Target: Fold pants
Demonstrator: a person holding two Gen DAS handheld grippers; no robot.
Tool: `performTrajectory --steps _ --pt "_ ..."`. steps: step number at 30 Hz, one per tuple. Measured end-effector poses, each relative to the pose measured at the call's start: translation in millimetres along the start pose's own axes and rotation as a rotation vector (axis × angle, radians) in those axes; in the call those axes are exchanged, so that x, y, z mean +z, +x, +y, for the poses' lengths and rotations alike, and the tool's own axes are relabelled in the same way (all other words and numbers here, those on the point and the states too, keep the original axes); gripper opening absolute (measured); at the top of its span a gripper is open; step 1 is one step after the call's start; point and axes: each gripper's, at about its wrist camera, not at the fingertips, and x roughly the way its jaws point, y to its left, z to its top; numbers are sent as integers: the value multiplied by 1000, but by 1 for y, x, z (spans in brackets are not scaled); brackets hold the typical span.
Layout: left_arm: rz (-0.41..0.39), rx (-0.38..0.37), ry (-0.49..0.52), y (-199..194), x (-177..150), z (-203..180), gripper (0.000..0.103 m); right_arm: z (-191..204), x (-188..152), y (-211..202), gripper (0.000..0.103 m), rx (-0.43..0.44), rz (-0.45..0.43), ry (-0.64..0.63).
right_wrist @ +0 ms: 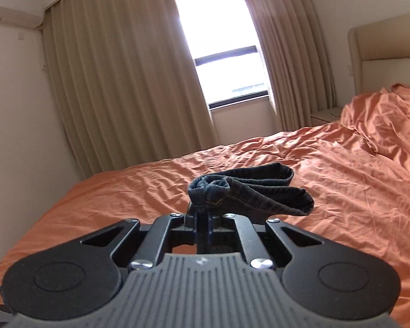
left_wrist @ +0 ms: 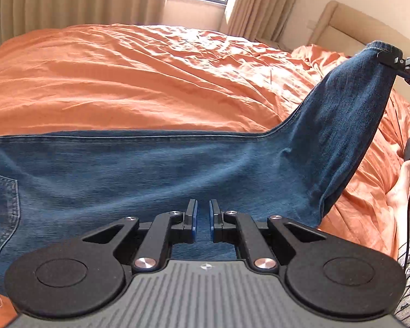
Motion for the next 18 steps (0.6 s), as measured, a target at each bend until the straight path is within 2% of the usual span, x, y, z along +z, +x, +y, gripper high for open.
performTrajectory --steps 3,6,10,12,14,15,18 --pt "-29 -2 -51 -13 -2 30 8 61 -13 27 2 50 45 -50" --pt "-40 -1 -101 -23 -6 59 8 105 -46 57 2 88 127 -63" --pt "-38 -4 -156 -30 -14 89 8 150 -132 101 2 134 328 -90" --pt "-25 -11 -174 -30 -19 103 8 164 -172 112 2 135 424 -119" --pt "-15 -30 -188 -30 -23 112 13 169 -203 115 3 120 467 -156" --pt "-13 -41 -193 -29 -24 115 19 170 -211 115 3 114 477 -167" --pt "-10 -89 -219 -22 -23 123 31 159 -220 118 17 141 498 -131"
